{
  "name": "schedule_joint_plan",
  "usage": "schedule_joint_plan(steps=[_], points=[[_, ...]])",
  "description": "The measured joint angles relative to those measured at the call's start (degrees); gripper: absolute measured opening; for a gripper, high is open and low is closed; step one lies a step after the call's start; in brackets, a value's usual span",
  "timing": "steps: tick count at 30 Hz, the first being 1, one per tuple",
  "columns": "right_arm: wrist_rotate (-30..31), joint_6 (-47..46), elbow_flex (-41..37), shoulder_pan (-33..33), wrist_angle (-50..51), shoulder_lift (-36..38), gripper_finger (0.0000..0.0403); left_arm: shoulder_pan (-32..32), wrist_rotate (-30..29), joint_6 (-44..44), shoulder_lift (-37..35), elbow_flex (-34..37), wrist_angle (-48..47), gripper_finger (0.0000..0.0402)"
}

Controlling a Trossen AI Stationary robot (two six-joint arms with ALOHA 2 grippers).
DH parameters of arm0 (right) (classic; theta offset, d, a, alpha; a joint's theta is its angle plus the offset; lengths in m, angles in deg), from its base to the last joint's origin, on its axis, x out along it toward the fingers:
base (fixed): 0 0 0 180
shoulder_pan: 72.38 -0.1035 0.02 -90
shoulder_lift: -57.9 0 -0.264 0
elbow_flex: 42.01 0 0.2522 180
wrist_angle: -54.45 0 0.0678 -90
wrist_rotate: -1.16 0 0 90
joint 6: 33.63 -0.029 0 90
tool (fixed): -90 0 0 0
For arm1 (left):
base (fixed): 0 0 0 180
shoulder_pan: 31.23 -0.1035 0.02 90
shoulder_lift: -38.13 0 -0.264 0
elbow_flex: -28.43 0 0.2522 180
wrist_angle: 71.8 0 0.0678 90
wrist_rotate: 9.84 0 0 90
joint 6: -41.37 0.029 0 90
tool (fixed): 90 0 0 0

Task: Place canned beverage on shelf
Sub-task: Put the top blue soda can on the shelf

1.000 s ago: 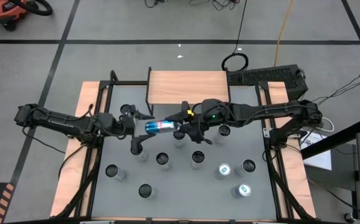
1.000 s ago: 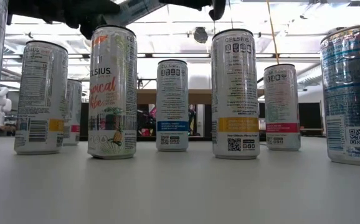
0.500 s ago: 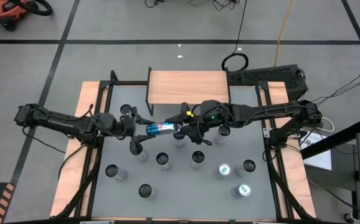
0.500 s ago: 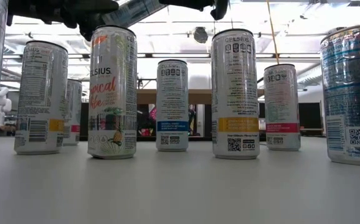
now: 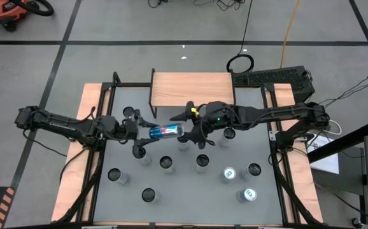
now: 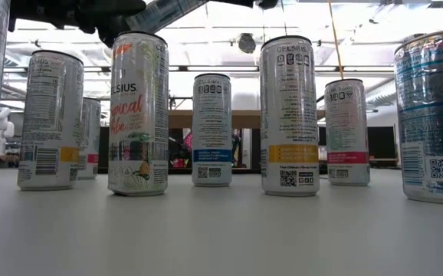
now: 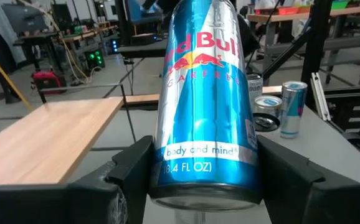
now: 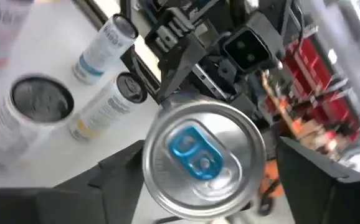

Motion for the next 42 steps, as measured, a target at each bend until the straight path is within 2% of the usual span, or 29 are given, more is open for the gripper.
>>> schedule_joint_plan(steps=[7,15,20,25,28,34,42], points=[[4.06,-22.76,0.02,-0.02,1.78,0.07,0.0317,0.79,-1.43,4.12,0.00,0.00,1.28,0.0230],[4.40,-43.92,0.04,0.02,3.60,0.07,0.0320,3.92,-6.89,11.31,0.00,0.00,7.25,0.0230],[6.23,-54.06,-0.83,-0.88,-3.01,-1.39,0.0320,6.09,-12.87,17.62,-0.02,0.00,13.65,0.0230],[7.56,-54.46,-3.39,-2.57,-20.71,-5.95,0.0320,8.13,-26.20,21.24,-0.05,0.00,17.87,0.0230],[10.81,-55.39,-3.39,-2.75,-32.00,-8.88,0.0320,8.74,-30.49,23.20,-0.04,0.00,17.69,0.0230],[17.72,-56.86,-3.39,-1.81,-43.77,-12.83,0.0320,9.00,-32.09,27.21,0.35,0.00,19.66,0.0230],[19.39,-56.63,-3.39,-0.43,-45.94,-13.09,0.0320,8.94,-33.73,31.38,0.61,-0.02,21.66,0.0230]])
